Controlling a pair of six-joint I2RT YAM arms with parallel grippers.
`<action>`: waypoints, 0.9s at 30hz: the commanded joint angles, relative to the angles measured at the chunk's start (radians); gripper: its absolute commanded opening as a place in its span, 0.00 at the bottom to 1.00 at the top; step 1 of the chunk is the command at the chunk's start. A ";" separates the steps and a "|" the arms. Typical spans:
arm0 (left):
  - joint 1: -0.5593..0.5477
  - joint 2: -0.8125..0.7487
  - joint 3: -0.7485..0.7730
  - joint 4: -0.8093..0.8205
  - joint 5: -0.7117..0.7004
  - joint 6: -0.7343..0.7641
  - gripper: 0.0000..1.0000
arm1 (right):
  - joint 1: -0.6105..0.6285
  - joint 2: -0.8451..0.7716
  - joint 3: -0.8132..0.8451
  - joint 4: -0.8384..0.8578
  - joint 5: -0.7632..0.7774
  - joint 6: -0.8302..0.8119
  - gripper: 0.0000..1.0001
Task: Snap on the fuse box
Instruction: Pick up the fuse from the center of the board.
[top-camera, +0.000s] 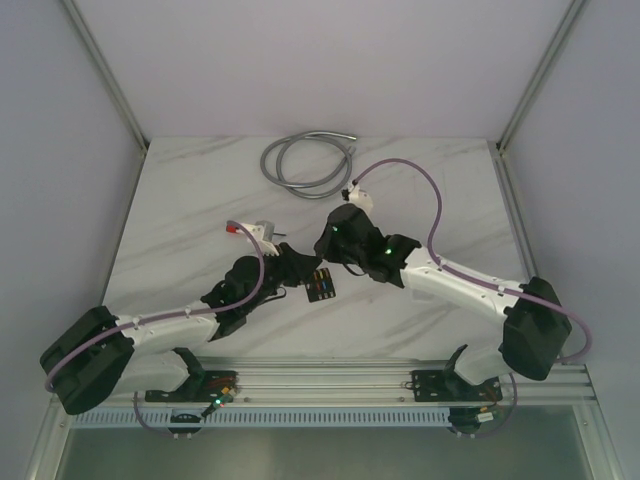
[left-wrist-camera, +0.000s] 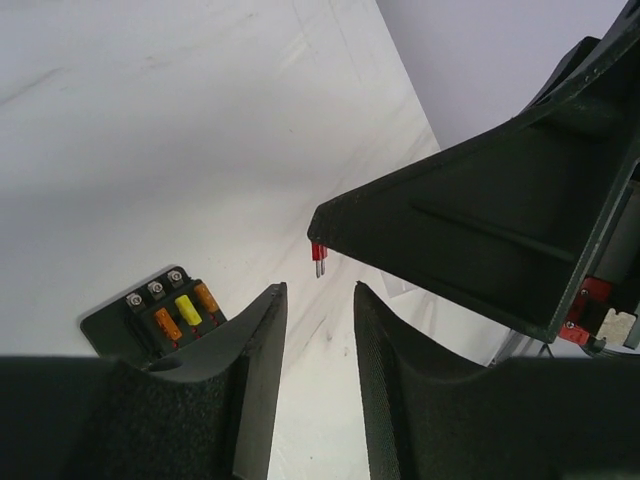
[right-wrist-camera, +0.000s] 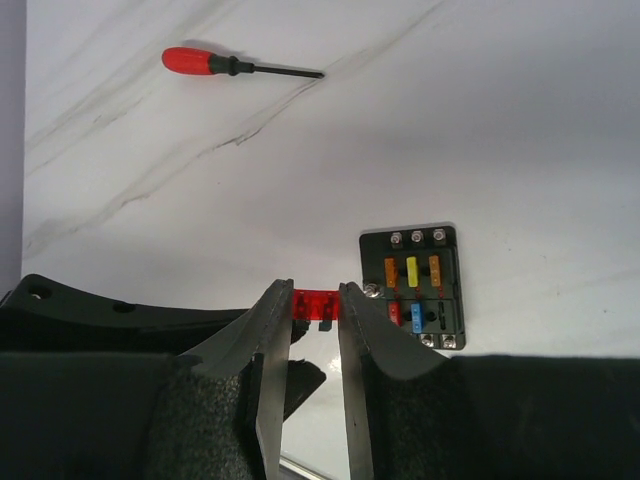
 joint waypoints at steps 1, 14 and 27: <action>-0.006 0.001 0.032 0.058 -0.038 0.034 0.41 | 0.005 -0.016 -0.016 0.048 -0.021 0.029 0.28; -0.007 -0.004 0.044 0.049 -0.054 0.061 0.07 | 0.013 -0.054 -0.121 0.134 -0.083 0.109 0.26; -0.007 -0.044 0.032 -0.003 -0.059 0.120 0.00 | -0.007 -0.150 -0.166 0.199 -0.072 0.011 0.45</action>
